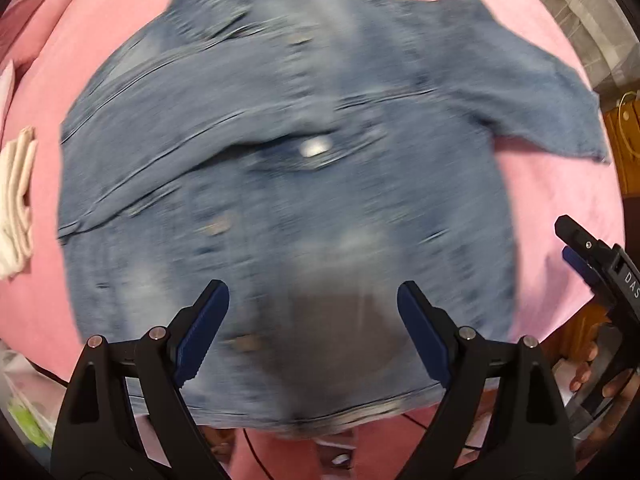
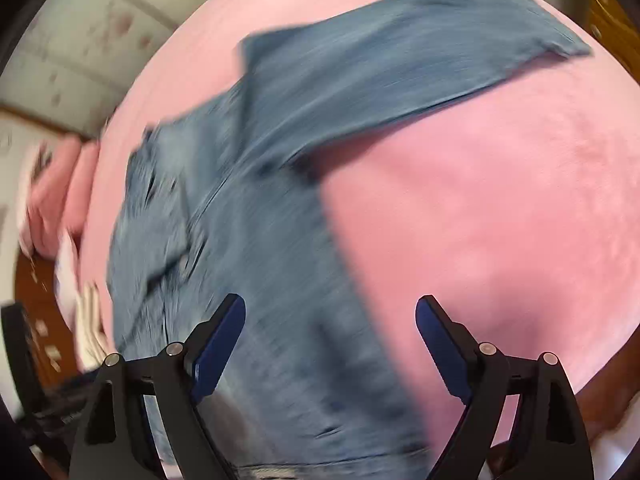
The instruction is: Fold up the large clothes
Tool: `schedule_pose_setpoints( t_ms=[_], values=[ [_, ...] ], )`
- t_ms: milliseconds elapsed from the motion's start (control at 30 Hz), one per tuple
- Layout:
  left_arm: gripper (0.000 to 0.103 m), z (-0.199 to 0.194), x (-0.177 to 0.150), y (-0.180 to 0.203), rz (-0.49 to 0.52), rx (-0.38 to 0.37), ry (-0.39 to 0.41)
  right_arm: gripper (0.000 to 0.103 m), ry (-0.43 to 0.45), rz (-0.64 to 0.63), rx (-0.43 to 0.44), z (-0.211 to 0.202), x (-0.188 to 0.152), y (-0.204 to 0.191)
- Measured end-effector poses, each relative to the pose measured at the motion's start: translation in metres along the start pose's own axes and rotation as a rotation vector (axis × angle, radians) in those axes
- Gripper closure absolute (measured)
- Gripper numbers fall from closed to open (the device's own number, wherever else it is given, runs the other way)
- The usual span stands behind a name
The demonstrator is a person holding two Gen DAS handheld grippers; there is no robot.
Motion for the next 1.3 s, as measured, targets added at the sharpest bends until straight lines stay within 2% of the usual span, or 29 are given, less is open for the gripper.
schedule_pose_setpoints(
  t_ms=[167, 300, 367, 467, 567, 667, 733, 800, 833, 867, 900, 1000, 1100, 1300],
  values=[
    [0.018, 0.005, 0.029, 0.07, 0.011, -0.019, -0.028, 0.012, 0.017, 0.161, 0.053, -0.015, 0.081, 0.079],
    [0.018, 0.009, 0.042, 0.111, 0.055, -0.021, -0.041, 0.012, 0.047, 0.348, 0.14, -0.023, 0.139, 0.141],
    [0.018, 0.011, 0.045, 0.122, 0.07, 0.002, -0.046, 0.012, 0.087, 0.479, 0.203, -0.027, 0.164, 0.174],
    [0.018, 0.014, 0.05, 0.134, 0.077, 0.027, -0.056, 0.012, 0.096, 0.593, 0.282, -0.022, 0.196, 0.208],
    [0.018, 0.023, 0.052, 0.138, 0.081, 0.041, -0.086, 0.012, 0.128, 0.643, 0.336, -0.021, 0.225, 0.229],
    [0.018, 0.028, 0.052, 0.138, 0.08, 0.041, -0.102, 0.014, 0.164, 0.665, 0.353, -0.019, 0.247, 0.241],
    [0.018, 0.029, 0.052, 0.136, 0.086, 0.043, -0.094, 0.026, 0.187, 0.687, 0.359, -0.02, 0.259, 0.247],
    [0.018, 0.025, 0.055, 0.137, 0.095, 0.048, -0.083, 0.058, 0.224, 0.716, 0.342, -0.021, 0.268, 0.253],
    [0.018, 0.022, 0.056, 0.137, 0.097, 0.047, -0.077, 0.067, 0.254, 0.737, 0.328, -0.023, 0.274, 0.259],
    [0.018, 0.019, 0.058, 0.136, 0.097, 0.045, -0.068, 0.081, 0.277, 0.757, 0.326, -0.024, 0.278, 0.262],
    [0.018, 0.015, 0.058, 0.134, 0.097, 0.042, -0.054, 0.089, 0.296, 0.779, 0.329, -0.025, 0.283, 0.267],
    [0.018, 0.007, 0.061, 0.126, 0.091, 0.048, -0.031, 0.091, 0.351, 0.771, 0.378, -0.039, 0.286, 0.259],
    [0.018, 0.002, 0.059, 0.106, 0.041, 0.022, -0.012, 0.091, 0.409, 0.675, 0.402, -0.062, 0.292, 0.236],
    [0.018, -0.006, 0.048, 0.053, -0.095, -0.059, 0.07, 0.092, 0.516, 0.44, 0.421, -0.104, 0.296, 0.15]
  ],
)
Point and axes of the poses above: each gripper's, at about its wrist camera, not at the fingertips, and z roughly the way its jaws point, y to its right, x to its top, the point moved 2 cm from there along z, roughly the way its jaws point, and after that the axes turned 12 degrees about z, right-handed, at the moved point
